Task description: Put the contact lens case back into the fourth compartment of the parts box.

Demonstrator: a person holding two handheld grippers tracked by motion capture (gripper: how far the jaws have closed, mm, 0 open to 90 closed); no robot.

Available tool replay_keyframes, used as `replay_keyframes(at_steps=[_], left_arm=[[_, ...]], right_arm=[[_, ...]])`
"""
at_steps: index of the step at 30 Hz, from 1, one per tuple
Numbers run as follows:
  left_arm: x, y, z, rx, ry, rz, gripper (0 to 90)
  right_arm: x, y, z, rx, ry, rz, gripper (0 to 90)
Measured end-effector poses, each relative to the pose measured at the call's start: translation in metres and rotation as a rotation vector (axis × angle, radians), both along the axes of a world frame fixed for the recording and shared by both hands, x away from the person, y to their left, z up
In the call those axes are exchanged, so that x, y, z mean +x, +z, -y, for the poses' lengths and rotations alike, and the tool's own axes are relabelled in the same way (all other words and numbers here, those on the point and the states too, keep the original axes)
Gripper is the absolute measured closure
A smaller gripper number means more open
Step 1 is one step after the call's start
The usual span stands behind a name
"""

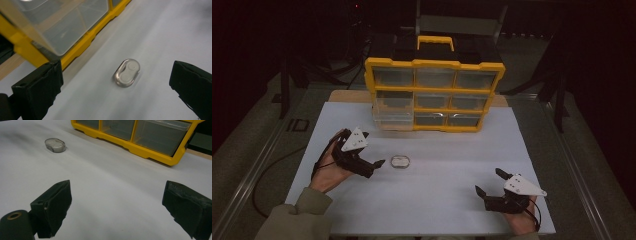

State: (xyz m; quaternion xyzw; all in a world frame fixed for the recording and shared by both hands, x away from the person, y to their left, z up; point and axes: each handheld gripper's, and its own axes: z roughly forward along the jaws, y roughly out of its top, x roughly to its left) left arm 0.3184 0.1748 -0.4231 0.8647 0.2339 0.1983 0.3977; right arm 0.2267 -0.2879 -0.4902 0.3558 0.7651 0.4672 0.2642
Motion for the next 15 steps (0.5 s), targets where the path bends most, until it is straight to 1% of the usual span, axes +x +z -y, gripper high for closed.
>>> replay_keyframes(at_steps=[6, 9, 11, 15], left_arm=[[0.008, 0.002, 0.006, -0.005, -0.019, -0.005, 0.0], [0.012, 0.002, 0.010, 0.014, -0.035, -0.010, 0.0], [0.014, 0.001, 0.013, 0.016, -0.046, -0.015, 0.0], [0.020, 0.000, 0.019, 0.052, -0.067, -0.026, 0.0]], right_arm=[[0.000, 0.000, 0.001, 0.002, 0.000, -0.001, 8.0], [0.000, 0.000, 0.001, 0.002, 0.001, -0.001, 8.0], [0.000, 0.000, 0.001, 0.001, 0.002, -0.001, 8.0], [0.000, 0.000, 0.001, 0.000, 0.001, -0.001, 8.0]])
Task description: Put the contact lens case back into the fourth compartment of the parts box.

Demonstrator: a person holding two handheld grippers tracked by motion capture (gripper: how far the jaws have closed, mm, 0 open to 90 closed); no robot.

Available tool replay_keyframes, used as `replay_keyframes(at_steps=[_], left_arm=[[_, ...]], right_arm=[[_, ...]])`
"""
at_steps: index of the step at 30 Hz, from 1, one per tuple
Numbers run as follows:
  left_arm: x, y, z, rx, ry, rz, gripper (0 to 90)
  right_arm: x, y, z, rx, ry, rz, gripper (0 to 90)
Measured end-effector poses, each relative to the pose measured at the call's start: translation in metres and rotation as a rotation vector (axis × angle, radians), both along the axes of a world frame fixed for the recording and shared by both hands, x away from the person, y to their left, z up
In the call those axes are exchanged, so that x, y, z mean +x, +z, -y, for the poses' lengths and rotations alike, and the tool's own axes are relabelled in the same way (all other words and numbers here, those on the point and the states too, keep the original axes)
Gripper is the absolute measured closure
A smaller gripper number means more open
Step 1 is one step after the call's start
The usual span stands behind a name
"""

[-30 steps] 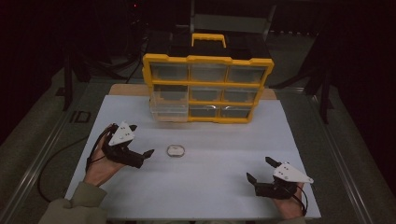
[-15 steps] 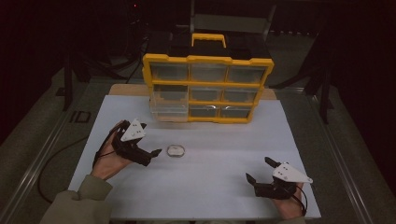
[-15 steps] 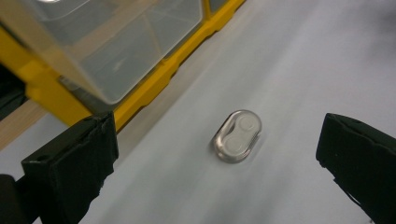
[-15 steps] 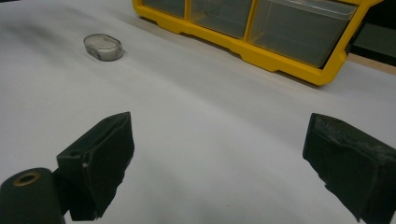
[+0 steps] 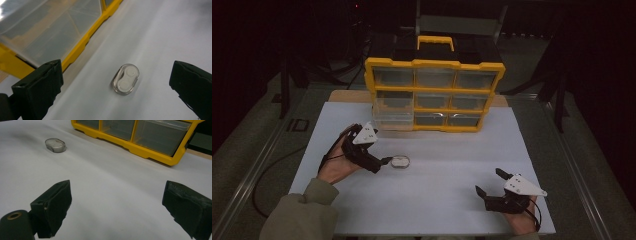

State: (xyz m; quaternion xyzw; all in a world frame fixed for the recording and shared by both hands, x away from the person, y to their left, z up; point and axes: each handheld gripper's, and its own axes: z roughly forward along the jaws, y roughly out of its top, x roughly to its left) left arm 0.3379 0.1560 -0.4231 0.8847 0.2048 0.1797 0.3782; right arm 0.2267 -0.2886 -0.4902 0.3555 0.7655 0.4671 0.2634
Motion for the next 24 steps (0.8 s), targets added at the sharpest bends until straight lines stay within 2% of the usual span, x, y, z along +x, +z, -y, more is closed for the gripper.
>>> replay_keyframes(at_steps=[6, 14, 24], left_arm=[[0.006, -0.004, 0.006, 0.027, -0.011, -0.018, 0.0], [0.013, -0.008, 0.012, 0.045, -0.051, -0.038, 0.0], [0.022, -0.013, 0.022, 0.103, -0.078, -0.065, 0.0]], right_arm=[[0.000, 0.000, 0.000, -0.002, 0.002, 0.000, 8.0], [0.000, -0.001, -0.001, -0.003, 0.004, -0.002, 8.0], [0.000, -0.001, -0.001, -0.005, 0.008, -0.005, 8.0]])
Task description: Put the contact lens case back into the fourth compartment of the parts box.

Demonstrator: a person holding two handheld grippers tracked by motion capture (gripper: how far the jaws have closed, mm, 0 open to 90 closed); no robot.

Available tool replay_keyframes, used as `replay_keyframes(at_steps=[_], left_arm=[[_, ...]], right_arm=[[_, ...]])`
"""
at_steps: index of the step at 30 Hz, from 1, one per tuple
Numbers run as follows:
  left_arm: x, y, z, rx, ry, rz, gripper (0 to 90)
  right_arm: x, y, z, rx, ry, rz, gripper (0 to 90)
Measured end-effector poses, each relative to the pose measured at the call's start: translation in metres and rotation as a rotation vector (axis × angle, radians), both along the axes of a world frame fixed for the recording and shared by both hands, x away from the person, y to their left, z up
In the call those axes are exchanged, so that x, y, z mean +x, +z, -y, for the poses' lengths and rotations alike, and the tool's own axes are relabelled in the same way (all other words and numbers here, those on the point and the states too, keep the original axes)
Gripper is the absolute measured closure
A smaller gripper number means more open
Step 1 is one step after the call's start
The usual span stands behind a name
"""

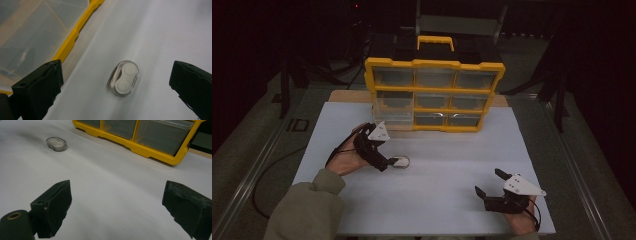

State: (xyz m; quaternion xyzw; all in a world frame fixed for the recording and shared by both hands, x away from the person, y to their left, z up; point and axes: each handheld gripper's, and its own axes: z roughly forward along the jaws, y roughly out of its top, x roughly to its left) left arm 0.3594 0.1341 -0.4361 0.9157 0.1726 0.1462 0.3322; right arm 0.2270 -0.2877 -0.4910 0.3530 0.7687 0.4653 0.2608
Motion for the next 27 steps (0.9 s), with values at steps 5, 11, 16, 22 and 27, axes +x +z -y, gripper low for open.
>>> replay_keyframes(at_steps=[5, 11, 16, 22, 27], left_arm=[[0.003, -0.005, 0.006, 0.050, -0.016, -0.010, 0.0], [0.007, -0.009, 0.012, 0.080, -0.030, -0.030, 0.0], [0.010, -0.014, 0.016, 0.101, -0.036, -0.050, 0.0], [0.012, -0.019, 0.021, 0.118, -0.054, -0.066, 0.0], [0.013, -0.024, 0.025, 0.121, -0.072, -0.085, 0.0]], right_arm=[[0.000, 0.000, 0.000, -0.001, 0.001, 0.000, 8.1], [0.000, 0.000, 0.000, -0.001, 0.002, -0.002, 8.1], [0.000, 0.000, 0.000, -0.001, 0.003, -0.002, 8.1], [0.000, 0.000, 0.000, -0.003, 0.008, -0.002, 8.1], [0.000, 0.000, -0.001, -0.004, 0.010, -0.002, 8.1]])
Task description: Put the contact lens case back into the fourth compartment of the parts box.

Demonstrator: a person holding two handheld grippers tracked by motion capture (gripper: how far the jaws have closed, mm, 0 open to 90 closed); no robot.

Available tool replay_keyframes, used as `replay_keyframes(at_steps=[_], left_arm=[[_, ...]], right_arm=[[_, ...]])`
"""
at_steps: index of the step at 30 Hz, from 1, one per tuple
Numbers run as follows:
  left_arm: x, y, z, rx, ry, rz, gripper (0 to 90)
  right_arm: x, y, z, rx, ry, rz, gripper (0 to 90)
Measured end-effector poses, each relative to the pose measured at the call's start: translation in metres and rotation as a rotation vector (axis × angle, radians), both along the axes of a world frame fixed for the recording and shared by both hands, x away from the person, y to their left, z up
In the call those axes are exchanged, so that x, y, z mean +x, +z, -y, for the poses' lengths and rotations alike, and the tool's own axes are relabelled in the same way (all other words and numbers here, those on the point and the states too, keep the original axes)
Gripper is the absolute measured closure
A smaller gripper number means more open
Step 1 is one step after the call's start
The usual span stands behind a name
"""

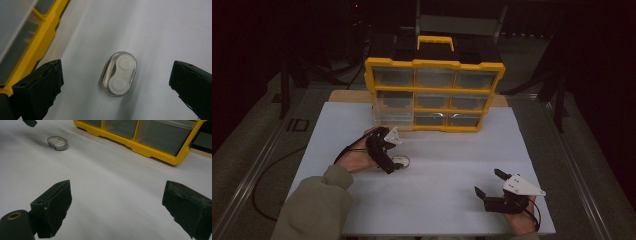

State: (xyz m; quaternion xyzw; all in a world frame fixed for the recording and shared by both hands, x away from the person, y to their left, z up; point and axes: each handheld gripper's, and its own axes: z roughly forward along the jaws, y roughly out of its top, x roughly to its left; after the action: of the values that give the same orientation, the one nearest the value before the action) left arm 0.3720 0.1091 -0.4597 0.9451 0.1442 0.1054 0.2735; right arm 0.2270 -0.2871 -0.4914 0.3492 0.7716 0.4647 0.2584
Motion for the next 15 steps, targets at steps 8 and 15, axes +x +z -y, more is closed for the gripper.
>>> replay_keyframes(at_steps=[8, 15], left_arm=[[0.001, -0.006, 0.007, 0.024, -0.029, -0.022, 0.0], [0.002, -0.013, 0.015, 0.058, -0.044, -0.045, 0.0]], right_arm=[[0.000, 0.000, 0.000, -0.001, 0.002, -0.001, 8.1], [0.000, 0.000, 0.000, 0.001, 0.004, 0.001, 8.1]])
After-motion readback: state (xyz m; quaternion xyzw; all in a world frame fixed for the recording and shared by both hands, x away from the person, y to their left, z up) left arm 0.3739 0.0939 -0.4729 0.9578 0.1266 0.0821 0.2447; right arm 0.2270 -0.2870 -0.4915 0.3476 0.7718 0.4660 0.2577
